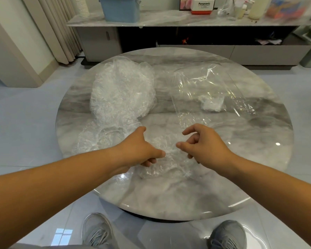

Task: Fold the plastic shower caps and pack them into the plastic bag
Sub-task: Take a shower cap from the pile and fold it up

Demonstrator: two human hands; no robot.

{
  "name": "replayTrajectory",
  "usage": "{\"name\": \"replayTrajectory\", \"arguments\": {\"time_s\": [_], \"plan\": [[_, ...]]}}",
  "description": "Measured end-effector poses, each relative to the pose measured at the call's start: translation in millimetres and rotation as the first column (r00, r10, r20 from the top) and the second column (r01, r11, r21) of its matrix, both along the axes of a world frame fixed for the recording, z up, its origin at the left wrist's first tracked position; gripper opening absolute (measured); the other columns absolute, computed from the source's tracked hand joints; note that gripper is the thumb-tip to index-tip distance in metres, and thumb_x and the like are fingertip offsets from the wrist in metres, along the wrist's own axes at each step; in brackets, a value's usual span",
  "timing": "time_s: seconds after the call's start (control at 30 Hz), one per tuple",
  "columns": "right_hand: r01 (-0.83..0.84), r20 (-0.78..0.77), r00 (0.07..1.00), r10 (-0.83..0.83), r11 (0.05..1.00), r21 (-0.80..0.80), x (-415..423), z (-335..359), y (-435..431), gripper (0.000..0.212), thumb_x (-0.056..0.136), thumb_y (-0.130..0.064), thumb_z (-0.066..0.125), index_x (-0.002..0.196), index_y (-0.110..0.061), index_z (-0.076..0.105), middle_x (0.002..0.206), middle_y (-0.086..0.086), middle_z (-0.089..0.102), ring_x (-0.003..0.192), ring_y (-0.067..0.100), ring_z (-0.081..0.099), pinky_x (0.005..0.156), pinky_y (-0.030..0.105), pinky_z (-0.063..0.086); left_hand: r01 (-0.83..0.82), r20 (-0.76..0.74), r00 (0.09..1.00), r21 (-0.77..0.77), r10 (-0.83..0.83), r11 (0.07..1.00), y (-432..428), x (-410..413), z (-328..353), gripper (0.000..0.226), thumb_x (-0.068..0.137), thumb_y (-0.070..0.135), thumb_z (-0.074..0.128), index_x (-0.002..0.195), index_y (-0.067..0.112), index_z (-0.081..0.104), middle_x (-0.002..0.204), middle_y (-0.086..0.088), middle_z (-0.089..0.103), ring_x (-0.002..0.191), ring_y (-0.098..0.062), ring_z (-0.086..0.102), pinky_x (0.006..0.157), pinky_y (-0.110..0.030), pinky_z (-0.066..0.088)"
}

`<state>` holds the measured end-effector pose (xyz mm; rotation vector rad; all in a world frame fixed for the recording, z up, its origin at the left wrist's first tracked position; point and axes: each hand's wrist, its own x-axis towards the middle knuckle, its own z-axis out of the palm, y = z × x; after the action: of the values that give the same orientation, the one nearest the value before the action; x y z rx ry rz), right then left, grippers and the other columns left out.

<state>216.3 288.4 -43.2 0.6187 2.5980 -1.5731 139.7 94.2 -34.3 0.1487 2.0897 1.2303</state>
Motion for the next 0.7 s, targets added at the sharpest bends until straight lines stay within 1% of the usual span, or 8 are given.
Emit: {"name": "replayTrajectory", "arguments": {"time_s": [0.1,0.17,0.2,0.3,0.43,0.57,0.63,0.7], "plan": [[0.065,0.112,0.993,-0.026,0.931,-0.358,-1.5,-0.7,-7.3,0.054,0.093,-0.02,0.072,0.138,-0.014,0.042,0.091,0.017,0.075,0.067,0.024,0.072,0.053,0.03,0.054,-0.123,0.22,0.971,0.139,0.09,0.983,5.5,5.4,-3.1,0.112,0.085,0.005,0.079,0.16,0.027,-0.001,0.104,-0.022,0.073,0.078,-0.022,0.073,0.072,-0.037,0.063],[0.099,0.193,0.981,-0.001,0.861,-0.5,-0.8,-0.5,-7.3,0.061,0.097,-0.024,0.068,0.148,-0.022,0.034,0.101,0.024,0.072,0.073,0.03,0.074,0.057,0.033,0.058,-0.166,0.336,0.937,0.175,0.1,0.97,3.6,4.4,-7.2,0.104,0.09,0.011,0.075,0.16,0.031,0.002,0.11,-0.023,0.071,0.093,-0.027,0.074,0.082,-0.045,0.062],[0.105,0.22,0.975,0.015,0.845,-0.525,-0.2,-0.8,-6.2,0.058,0.098,-0.026,0.066,0.148,-0.023,0.035,0.103,0.025,0.072,0.074,0.03,0.074,0.058,0.034,0.059,-0.166,0.373,0.924,0.188,0.086,0.968,1.7,2.9,-8.3,0.093,0.092,0.017,0.072,0.16,0.031,0.009,0.111,-0.023,0.071,0.097,-0.03,0.074,0.084,-0.048,0.061],[0.12,0.241,0.971,0.013,0.84,-0.529,0.4,-3.1,-1.7,0.039,0.101,-0.029,0.061,0.13,-0.004,0.052,0.098,0.024,0.071,0.071,0.028,0.072,0.057,0.033,0.06,-0.156,0.435,0.899,0.227,0.043,0.961,-3.5,-0.6,-9.0,0.056,0.096,0.035,0.065,0.144,0.015,0.043,0.11,-0.025,0.072,0.101,-0.034,0.073,0.093,-0.054,0.057],[0.168,0.166,0.983,-0.085,0.789,-0.59,1.0,-1.3,5.4,0.033,0.101,-0.031,0.06,0.102,0.002,0.06,0.088,0.024,0.069,0.067,0.03,0.07,0.051,0.033,0.058,-0.225,0.484,0.873,0.297,0.057,0.928,-6.5,-4.1,-10.8,0.041,0.098,0.043,0.057,0.116,0.006,0.056,0.113,-0.028,0.071,0.106,-0.038,0.071,0.096,-0.057,0.054],[-0.002,0.083,0.996,0.038,0.918,-0.395,12.4,-5.9,12.2,0.044,0.1,-0.04,0.057,0.083,0.0,0.067,0.082,0.019,0.073,0.066,0.027,0.067,0.051,0.033,0.053,-0.246,0.489,0.87,0.326,0.059,0.913,-10.5,-8.3,-11.9,0.035,0.099,0.04,0.057,0.1,0.005,0.057,0.112,-0.029,0.07,0.104,-0.038,0.072,0.09,-0.05,0.059],[-0.141,0.061,0.986,0.153,0.974,-0.175,20.6,-10.6,13.0,0.052,0.1,-0.049,0.054,0.08,-0.004,0.071,0.081,0.008,0.074,0.067,0.02,0.063,0.057,0.037,0.05,-0.167,0.415,0.909,0.261,0.045,0.951,-11.6,-8.9,-12.4,0.031,0.099,0.034,0.061,0.099,0.004,0.057,0.104,-0.026,0.073,0.093,-0.034,0.075,0.076,-0.041,0.063],[-0.305,0.073,0.952,0.298,0.947,0.103,26.8,-14.3,12.6,0.067,0.096,-0.065,0.047,0.082,-0.004,0.071,0.082,0.008,0.072,0.069,0.021,0.062,0.071,0.037,0.053,-0.052,0.286,0.958,0.144,0.009,0.988,-11.7,-7.0,-12.7,0.027,0.095,0.029,0.068,0.098,0.005,0.058,0.092,-0.02,0.075,0.074,-0.027,0.073,0.061,-0.033,0.06]]}}
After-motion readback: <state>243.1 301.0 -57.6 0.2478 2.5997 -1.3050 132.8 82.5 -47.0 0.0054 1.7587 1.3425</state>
